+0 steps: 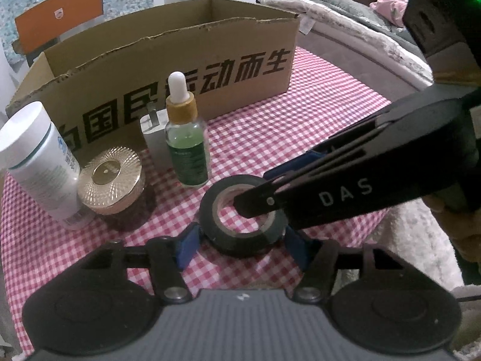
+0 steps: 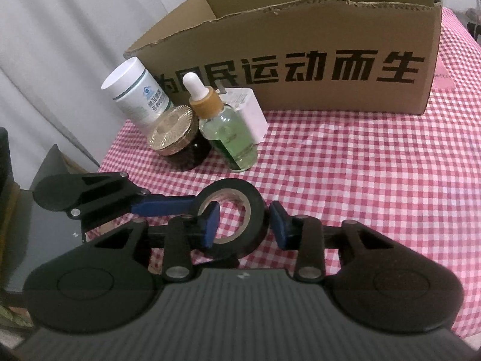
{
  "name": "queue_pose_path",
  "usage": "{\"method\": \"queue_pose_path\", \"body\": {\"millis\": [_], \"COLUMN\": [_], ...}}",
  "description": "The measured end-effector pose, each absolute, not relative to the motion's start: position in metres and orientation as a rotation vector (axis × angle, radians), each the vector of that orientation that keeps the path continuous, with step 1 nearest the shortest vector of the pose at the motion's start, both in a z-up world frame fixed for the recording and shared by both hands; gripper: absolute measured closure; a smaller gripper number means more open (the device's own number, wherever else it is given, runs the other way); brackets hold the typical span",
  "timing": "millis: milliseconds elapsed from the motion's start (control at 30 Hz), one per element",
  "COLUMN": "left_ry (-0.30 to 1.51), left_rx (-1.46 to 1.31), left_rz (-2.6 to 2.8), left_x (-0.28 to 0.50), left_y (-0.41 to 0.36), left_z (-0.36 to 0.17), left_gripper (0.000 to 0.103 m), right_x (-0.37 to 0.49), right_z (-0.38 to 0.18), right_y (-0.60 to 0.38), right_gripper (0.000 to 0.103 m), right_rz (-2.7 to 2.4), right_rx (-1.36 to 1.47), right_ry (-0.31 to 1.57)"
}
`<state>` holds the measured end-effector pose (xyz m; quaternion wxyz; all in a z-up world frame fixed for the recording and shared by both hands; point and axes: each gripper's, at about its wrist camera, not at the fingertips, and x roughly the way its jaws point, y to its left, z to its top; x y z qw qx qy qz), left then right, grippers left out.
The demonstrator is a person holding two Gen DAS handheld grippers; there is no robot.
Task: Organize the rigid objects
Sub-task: 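Close the right tool on the black tape roll and lift it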
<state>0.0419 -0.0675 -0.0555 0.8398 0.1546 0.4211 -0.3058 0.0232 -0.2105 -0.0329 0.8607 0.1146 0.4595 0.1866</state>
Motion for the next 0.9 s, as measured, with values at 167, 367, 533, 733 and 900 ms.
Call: {"method": "queue_pose_path", "body": {"millis": [167, 367, 533, 733, 900], "left_ry": [0.883, 0.883, 0.889, 0.891, 0.886], "left_rx": [0.343, 0.349, 0.364, 0.358, 0.352], "left_rz": [-0.643, -0.638, -0.642, -0.634, -0.626], "left_x": [0.048, 0.046, 0.046, 0.049, 0.049], "left_y": [-0.073, -0.079, -0.084, -0.087, -0.088], "left_z": [-0.058, -0.057, -0.056, -0.057, -0.057], "left_gripper": [0.032, 0.036, 0.035, 0.035, 0.035], "right_x": [0.024, 0.021, 0.017, 0.018, 0.017], "right_z": [-0.034, -0.033, -0.034, -0.035, -0.034], "right_y": [-0.210, -0.213, -0.216, -0.217, -0.217], "right_gripper": [0.078, 0.081, 0.081, 0.081, 0.081], "right_rz": [0.393, 0.394, 0.396, 0.396, 0.389], "right_rx": [0.224, 0.233, 0.250, 0.261, 0.267], "right_ry": [0.953, 0.954, 0.955, 0.953, 0.950]}}
